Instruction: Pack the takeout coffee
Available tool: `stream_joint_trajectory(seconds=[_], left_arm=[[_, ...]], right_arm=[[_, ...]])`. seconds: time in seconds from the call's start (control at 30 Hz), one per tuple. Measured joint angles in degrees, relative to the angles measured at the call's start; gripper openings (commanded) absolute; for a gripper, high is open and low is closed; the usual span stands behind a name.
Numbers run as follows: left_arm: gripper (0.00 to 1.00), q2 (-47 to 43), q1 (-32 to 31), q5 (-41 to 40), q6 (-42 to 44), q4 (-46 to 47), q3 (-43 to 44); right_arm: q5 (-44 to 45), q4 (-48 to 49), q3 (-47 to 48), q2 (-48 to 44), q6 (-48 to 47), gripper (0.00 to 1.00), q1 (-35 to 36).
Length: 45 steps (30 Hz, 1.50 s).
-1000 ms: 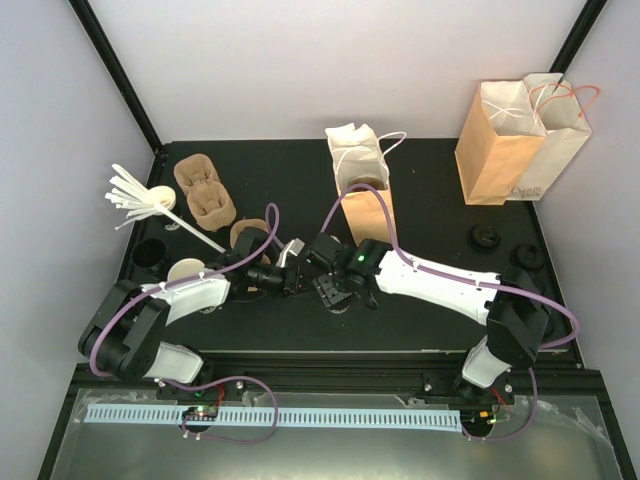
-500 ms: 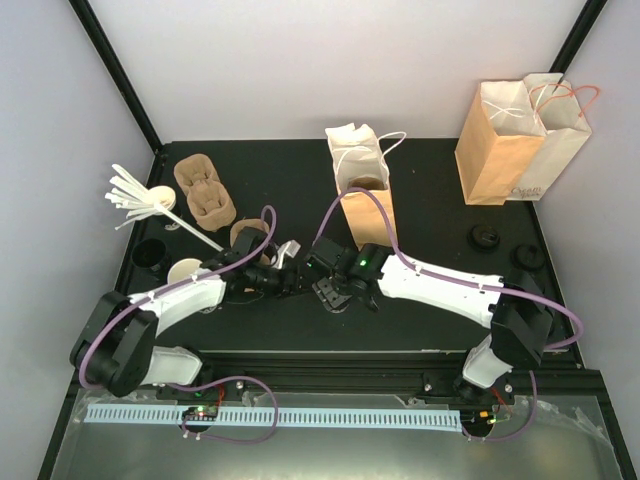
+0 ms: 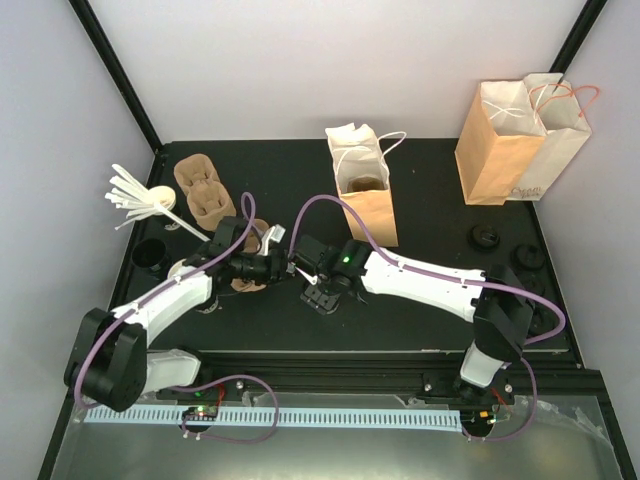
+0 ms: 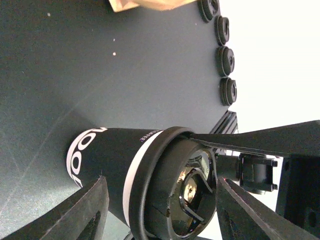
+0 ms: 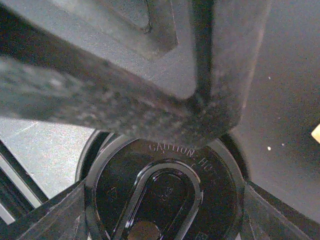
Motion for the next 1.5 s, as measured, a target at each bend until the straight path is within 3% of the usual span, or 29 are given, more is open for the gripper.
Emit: stream_joint_trajectory(seconds=[0.43, 0.57, 1.1, 1.5], left_arm=[[0.63, 8.9, -4.8, 3.5, 1.2, 1.4, 0.5], [0.61, 11.3, -5.9, 3.6, 3.0, 0.2, 2.8], [0.58, 14.7, -10.7, -3.8, 9.1, -7.8, 10.2], [0.68, 13.3, -11.0, -5.7, 7.3, -8.5, 10.3]], right_arm=[[0.3, -1.3, 0.2, -0.3, -1.4, 0.77, 0.2], [0.6, 0.8, -2.6, -2.4, -0.9, 0.87, 0.1], [2.8, 11.0, -12.5, -15.6, 5.4, 0.92, 0.2], [2.5, 9.8, -18.4, -23.8, 15.4, 0.91, 0.2]])
